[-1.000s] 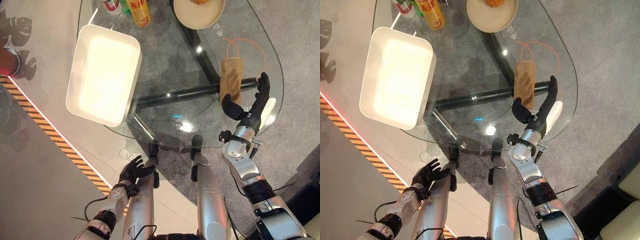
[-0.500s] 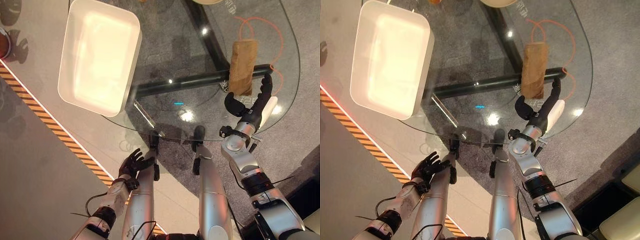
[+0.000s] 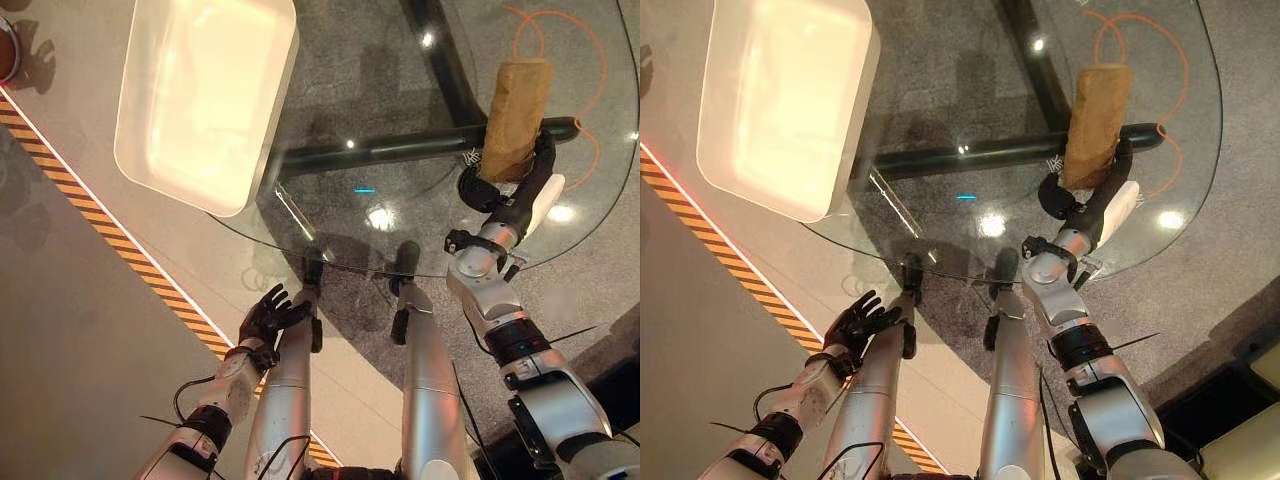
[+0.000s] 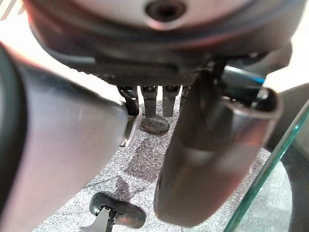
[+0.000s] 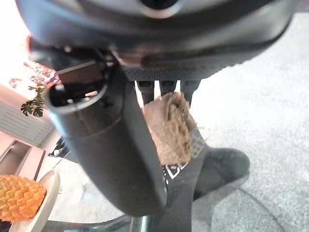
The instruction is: Wipe the table with a cloth and put it in the basket.
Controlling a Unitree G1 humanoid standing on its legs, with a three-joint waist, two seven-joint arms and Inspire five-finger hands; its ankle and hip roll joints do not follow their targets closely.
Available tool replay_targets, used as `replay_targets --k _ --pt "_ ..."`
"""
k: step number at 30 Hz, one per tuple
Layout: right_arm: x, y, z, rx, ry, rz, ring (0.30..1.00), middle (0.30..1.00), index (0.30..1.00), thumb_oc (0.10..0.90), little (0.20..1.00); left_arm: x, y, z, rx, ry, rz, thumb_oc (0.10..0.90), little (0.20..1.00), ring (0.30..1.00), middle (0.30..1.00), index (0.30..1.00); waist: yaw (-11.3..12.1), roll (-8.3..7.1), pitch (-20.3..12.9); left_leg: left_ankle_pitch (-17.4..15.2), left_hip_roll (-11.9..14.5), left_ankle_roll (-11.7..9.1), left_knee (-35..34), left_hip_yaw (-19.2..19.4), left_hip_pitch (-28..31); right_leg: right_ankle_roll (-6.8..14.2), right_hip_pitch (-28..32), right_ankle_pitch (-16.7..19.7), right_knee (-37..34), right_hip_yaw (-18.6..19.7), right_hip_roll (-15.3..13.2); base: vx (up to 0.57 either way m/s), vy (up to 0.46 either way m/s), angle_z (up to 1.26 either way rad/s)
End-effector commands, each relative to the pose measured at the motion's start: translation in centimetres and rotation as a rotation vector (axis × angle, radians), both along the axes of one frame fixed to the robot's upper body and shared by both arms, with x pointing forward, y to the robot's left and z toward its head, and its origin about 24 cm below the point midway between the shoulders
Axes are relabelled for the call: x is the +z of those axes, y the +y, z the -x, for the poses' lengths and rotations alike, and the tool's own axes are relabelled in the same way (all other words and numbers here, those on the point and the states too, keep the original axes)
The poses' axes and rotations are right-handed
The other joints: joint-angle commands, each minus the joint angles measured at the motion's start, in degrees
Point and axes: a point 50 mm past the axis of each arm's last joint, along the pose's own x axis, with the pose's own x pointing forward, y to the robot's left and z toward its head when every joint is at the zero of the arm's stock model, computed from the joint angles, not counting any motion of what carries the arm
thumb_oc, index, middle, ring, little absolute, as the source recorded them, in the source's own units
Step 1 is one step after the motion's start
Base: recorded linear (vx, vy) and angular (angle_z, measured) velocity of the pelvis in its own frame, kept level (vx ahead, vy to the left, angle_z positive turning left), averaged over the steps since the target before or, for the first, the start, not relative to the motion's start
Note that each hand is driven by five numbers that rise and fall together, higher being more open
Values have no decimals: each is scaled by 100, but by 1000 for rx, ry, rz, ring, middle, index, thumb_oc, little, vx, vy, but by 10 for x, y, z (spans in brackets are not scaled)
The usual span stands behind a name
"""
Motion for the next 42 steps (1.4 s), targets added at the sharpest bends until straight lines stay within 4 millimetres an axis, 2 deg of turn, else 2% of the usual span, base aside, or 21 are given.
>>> replay_targets --k 1,6,11,12,13,14,15,25,42 --pt "32 -22 8 -50 -138 71 900 900 900 800 900 -15 -32 18 -64 72 111 800 900 900 900 900 -40 270 -77 -299 -360 234 516 343 -376 -46 -116 413 -323 -16 487 11 -12 5" --pt "44 -30 5 -80 -145 69 900 900 900 800 900 -14 -32 17 -77 74 106 800 900 900 900 900 2 279 -77 -314 -352 217 553 310 -468 -30 -207 408 -283 -37 487 2 -4 1" --pt "43 -33 2 -91 -108 74 900 900 900 800 900 -13 -31 16 -79 72 106 800 900 900 900 900 17 269 -77 -318 -350 209 573 294 -505 -23 -238 401 -262 -54 487 0 0 0" --pt "41 -36 1 -98 -85 75 702 702 702 569 669 -12 -31 16 -81 68 105 800 900 900 900 900 23 273 -77 -311 -351 205 572 288 -522 -20 -255 407 -262 -55 485 0 0 0" --pt "41 -36 1 -99 -84 75 702 702 702 569 669 -12 -31 15 -81 68 105 800 900 900 900 900 23 274 -77 -311 -351 205 573 287 -525 -20 -257 407 -262 -56 485 0 0 0" --pt "39 -37 1 -103 -69 72 352 352 352 160 260 -12 -31 16 -82 66 105 800 900 900 900 900 27 277 -77 -312 -349 205 582 284 -542 -20 -277 407 -249 -55 486 0 0 0" --pt "37 -39 0 -107 -61 71 300 300 300 100 200 -12 -32 16 -82 64 106 800 900 900 900 900 30 280 -77 -312 -349 203 581 282 -555 -21 -288 406 -250 -56 485 0 0 0" --pt "39 -44 -1 -113 -58 77 300 300 300 100 200 -14 -30 18 -82 68 103 800 900 900 900 900 59 302 -77 -317 -363 198 583 275 -602 -11 -331 405 -248 -75 480 2 0 1" --pt "49 -33 1 -72 -98 128 300 300 300 100 200 -11 -34 16 -76 53 116 800 900 900 900 900 48 288 -77 -338 -366 210 576 324 -621 8 -370 385 -232 -77 486 0 0 0"
